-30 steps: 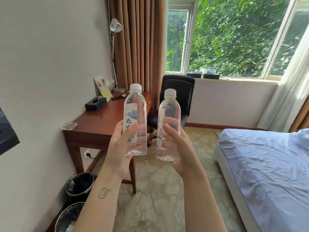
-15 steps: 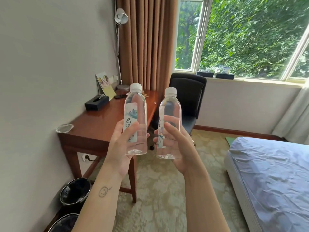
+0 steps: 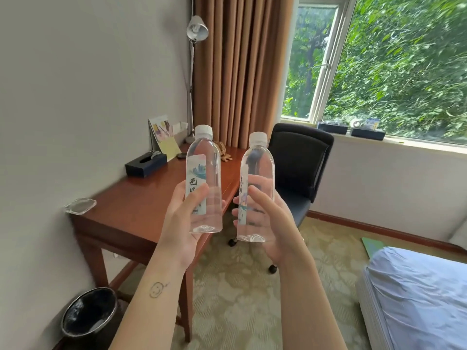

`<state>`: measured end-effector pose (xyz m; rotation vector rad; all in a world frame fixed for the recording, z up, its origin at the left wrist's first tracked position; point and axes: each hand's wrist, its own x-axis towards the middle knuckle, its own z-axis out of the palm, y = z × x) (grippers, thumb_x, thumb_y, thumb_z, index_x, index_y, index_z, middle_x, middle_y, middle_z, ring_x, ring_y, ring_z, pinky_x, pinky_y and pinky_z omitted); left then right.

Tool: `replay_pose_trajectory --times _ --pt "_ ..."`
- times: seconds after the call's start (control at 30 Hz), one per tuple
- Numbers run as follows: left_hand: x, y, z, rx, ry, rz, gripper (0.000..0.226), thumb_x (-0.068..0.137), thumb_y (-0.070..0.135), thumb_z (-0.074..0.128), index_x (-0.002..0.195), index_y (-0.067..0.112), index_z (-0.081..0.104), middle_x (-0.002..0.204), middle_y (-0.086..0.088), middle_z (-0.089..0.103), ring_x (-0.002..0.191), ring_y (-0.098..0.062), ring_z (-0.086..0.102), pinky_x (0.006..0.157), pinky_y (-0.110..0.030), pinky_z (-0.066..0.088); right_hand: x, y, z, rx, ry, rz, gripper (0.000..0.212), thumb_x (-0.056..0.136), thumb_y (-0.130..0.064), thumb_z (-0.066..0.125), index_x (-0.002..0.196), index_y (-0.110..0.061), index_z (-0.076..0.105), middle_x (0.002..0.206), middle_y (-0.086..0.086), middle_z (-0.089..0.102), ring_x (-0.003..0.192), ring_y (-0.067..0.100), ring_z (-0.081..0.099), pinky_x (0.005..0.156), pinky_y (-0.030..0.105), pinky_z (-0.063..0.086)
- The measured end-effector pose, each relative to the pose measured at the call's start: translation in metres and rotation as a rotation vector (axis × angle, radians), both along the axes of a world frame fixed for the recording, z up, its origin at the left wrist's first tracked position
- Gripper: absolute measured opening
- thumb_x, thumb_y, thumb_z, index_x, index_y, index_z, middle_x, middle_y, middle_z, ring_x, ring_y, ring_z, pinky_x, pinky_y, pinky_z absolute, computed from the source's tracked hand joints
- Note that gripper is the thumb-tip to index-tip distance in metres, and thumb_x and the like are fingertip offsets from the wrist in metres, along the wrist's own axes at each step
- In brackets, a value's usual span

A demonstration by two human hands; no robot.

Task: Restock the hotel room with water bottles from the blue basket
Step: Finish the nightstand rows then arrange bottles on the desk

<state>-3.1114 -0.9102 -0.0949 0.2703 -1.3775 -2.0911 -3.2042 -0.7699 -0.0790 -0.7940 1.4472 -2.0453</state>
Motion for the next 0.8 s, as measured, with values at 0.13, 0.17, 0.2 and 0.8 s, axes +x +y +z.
replay_pose_trajectory --times 0.13,0.17,0.2,0.8 --pt "-0.037 -0.001 -0.006 0.002 0.003 0.024 0.052 0.075 0.044 0.071 0.124 0.033 0.057 0.108 -0.004 0.073 0.096 -0.026 0.073 0.068 -0.033 0.059 -0.041 -0.003 -0.004 0.001 0.002 0.023 0.049 0.081 -0.037 0.071 0.126 -0.023 0.059 0.093 0.005 0.075 0.083 0.024 0.073 0.065 0.032 0.058" --pt "-0.045 -0.003 -0.007 0.004 0.002 0.029 0.053 0.076 0.044 0.071 0.125 0.032 0.057 0.109 -0.005 0.073 0.096 -0.026 0.073 0.069 -0.033 0.059 -0.050 -0.006 -0.005 -0.002 0.001 0.028 0.049 0.081 -0.037 0.071 0.126 -0.023 0.059 0.093 0.005 0.075 0.083 0.024 0.073 0.065 0.032 0.057" --pt "-0.052 -0.005 -0.008 0.004 -0.001 0.035 0.054 0.075 0.044 0.071 0.126 0.032 0.057 0.109 -0.004 0.073 0.096 -0.026 0.073 0.069 -0.033 0.058 -0.059 -0.008 -0.006 -0.001 0.001 0.032 0.050 0.081 -0.038 0.071 0.127 -0.023 0.059 0.094 0.006 0.074 0.084 0.024 0.073 0.066 0.033 0.057" --pt "-0.172 -0.130 0.000 -0.020 0.023 0.104 0.056 0.080 0.041 0.068 0.133 0.028 0.053 0.108 -0.005 0.073 0.094 -0.023 0.073 0.065 -0.031 0.057 -0.185 -0.144 -0.009 0.030 0.018 0.121 0.052 0.083 -0.035 0.073 0.131 -0.022 0.057 0.116 0.024 0.066 0.092 0.034 0.069 0.080 0.052 0.058"
